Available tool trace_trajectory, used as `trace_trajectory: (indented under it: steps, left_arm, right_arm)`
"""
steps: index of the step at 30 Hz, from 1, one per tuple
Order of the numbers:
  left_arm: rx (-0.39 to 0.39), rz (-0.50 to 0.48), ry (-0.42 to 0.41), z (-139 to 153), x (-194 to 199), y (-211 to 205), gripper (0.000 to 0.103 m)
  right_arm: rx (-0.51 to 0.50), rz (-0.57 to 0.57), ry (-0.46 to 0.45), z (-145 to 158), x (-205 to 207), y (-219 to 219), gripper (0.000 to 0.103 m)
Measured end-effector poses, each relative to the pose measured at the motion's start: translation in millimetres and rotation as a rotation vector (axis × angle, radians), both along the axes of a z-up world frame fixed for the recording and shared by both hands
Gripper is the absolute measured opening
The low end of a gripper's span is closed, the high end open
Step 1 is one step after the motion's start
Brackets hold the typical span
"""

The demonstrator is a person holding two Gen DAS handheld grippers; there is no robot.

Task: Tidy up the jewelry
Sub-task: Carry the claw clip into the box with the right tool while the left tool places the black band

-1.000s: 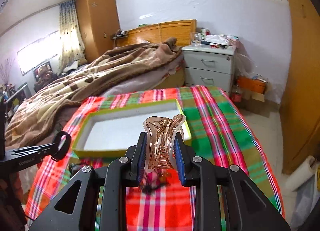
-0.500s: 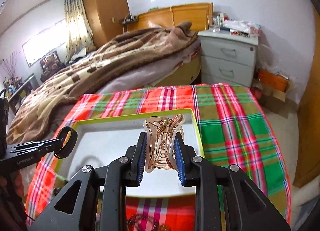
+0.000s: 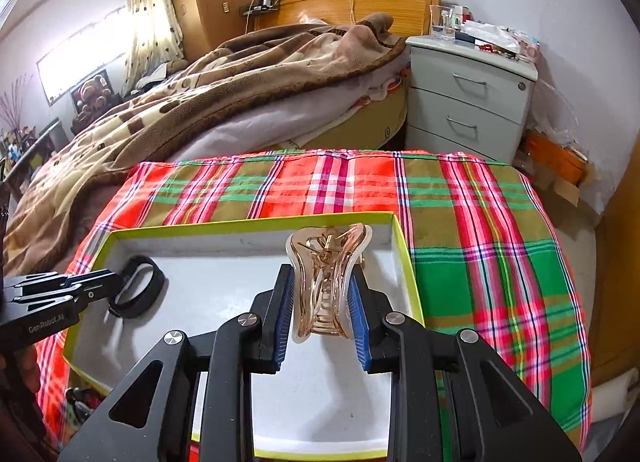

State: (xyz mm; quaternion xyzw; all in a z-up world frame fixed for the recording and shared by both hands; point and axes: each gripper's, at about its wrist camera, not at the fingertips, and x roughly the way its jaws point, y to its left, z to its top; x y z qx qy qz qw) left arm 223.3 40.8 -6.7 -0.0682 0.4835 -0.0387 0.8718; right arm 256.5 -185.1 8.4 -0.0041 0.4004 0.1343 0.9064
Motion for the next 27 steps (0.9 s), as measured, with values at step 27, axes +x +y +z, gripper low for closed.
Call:
trace_trajectory:
  steps: [27]
  left_arm:
    - [-0.04, 0.003, -0.022, 3.8, -7.1, 0.3, 0.033]
  right_arm:
    - [-0.023, -0.026, -0.034, -0.7, -3.7, -3.1, 0.045]
